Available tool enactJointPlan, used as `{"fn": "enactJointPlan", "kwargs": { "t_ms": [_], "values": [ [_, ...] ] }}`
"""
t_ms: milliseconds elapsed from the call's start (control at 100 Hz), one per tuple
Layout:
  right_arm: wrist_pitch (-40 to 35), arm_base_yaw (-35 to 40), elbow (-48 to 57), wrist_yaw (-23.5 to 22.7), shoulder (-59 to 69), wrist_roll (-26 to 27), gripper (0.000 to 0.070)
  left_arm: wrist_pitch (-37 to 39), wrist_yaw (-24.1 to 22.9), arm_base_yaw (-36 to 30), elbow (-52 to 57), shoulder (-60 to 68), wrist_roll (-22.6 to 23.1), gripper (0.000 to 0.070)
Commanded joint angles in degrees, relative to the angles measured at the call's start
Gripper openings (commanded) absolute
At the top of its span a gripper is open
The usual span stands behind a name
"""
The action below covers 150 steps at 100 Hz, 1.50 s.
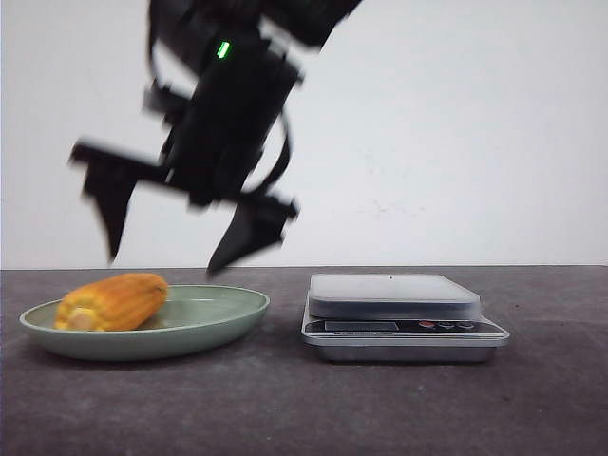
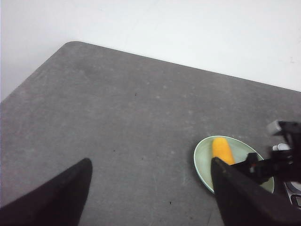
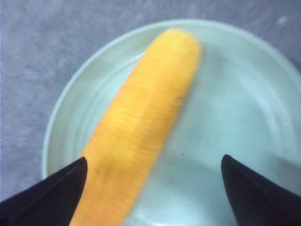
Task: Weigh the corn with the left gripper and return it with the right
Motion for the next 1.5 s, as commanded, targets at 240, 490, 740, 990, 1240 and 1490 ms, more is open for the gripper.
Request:
{"fn": "enactJointPlan", "kwargs": {
  "t_ms": [240,490,740,990,1240,1490],
  "values": [
    [-12.6,-12.4,1.4,0.4,-26.0,-12.7,0.0578,-1.6,0.1,-0.1,-1.2,0.1,0.2,0.0475],
    [-28.9,-26.3,1.4,-0.1,-49.4,-18.4,0.0577,0.1,0.1,-0.1,-5.8,0.0,0.6,0.0475],
    [-43.3,-30.1,-1.6,2.5,-68.4,-18.8,0.0577,8.7,1.4,-0.1,-12.5,-0.3,1.3,0.0474],
    [-44.4,-30.1,-14.8,2.3,-88.7,-14.0,0.0577,16.9,5.3,-0.1,-18.7,-0.3,0.8,0.0474],
    [-43.7,-30.1,-29.6,-1.1,-98.7,-12.6,0.0463,20.9,6.2,-0.1,-20.6,-0.3,0.8,0.0458],
    [-38.7,-30.1,-33.8,-1.1,-99.4,-12.6,0.0009,21.5,6.3,-0.1,-20.6,-0.3,2.6,0.0007]
  ]
}}
